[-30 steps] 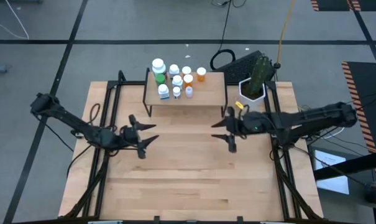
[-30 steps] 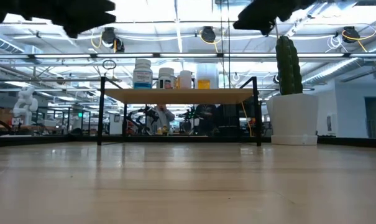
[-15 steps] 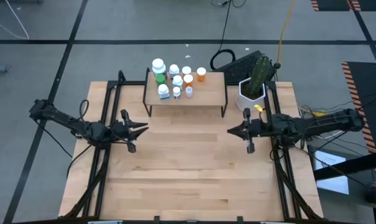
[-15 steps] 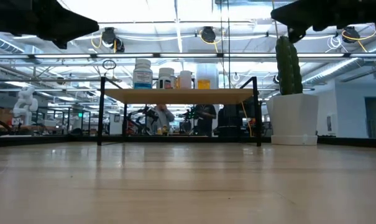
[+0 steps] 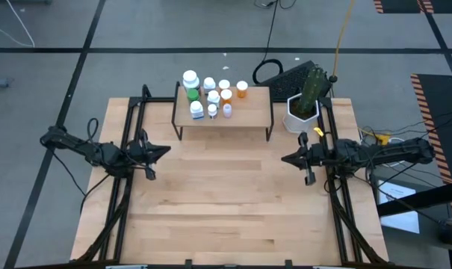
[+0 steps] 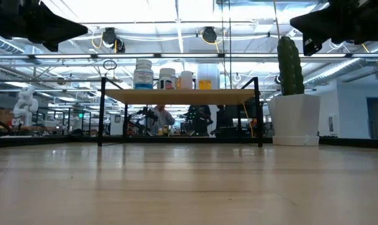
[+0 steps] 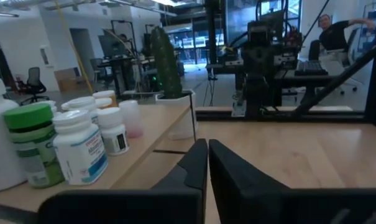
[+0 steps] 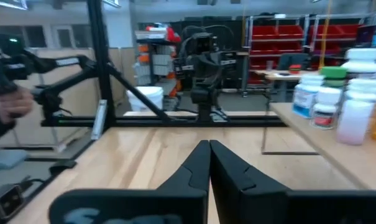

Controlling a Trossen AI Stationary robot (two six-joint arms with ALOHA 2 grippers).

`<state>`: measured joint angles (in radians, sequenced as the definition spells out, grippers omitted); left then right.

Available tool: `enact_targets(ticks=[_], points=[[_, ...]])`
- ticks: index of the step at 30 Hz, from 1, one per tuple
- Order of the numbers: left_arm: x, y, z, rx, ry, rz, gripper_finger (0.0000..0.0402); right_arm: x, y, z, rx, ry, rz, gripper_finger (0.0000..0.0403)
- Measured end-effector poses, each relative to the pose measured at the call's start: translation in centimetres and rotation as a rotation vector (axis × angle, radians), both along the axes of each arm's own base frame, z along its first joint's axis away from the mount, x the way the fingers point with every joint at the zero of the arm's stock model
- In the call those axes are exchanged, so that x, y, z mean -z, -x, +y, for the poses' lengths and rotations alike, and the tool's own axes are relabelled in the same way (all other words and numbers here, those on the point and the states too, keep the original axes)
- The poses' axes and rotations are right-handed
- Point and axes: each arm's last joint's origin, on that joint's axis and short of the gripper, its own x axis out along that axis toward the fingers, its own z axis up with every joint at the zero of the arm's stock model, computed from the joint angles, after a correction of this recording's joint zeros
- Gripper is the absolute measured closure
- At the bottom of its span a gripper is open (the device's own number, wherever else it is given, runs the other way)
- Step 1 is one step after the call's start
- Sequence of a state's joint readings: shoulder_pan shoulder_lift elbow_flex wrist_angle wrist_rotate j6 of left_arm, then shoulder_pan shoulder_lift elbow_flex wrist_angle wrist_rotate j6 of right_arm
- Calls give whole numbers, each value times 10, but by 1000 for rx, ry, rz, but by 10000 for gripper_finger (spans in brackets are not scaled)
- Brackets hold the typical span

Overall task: Pick and place medicine bottles onto shelf by color
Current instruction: Return to Home Position

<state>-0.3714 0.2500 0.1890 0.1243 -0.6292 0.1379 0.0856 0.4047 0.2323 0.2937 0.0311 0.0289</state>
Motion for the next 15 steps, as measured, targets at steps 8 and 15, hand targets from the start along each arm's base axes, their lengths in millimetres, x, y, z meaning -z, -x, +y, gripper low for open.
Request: enact_targets(ticks=[8,15], points=[[5,6,2,0,-10,46,397,8,4,0,-17,-12,-13,403],[8,12,5,0,-12,66,383,8,9,0,-40,7,-13,403]])
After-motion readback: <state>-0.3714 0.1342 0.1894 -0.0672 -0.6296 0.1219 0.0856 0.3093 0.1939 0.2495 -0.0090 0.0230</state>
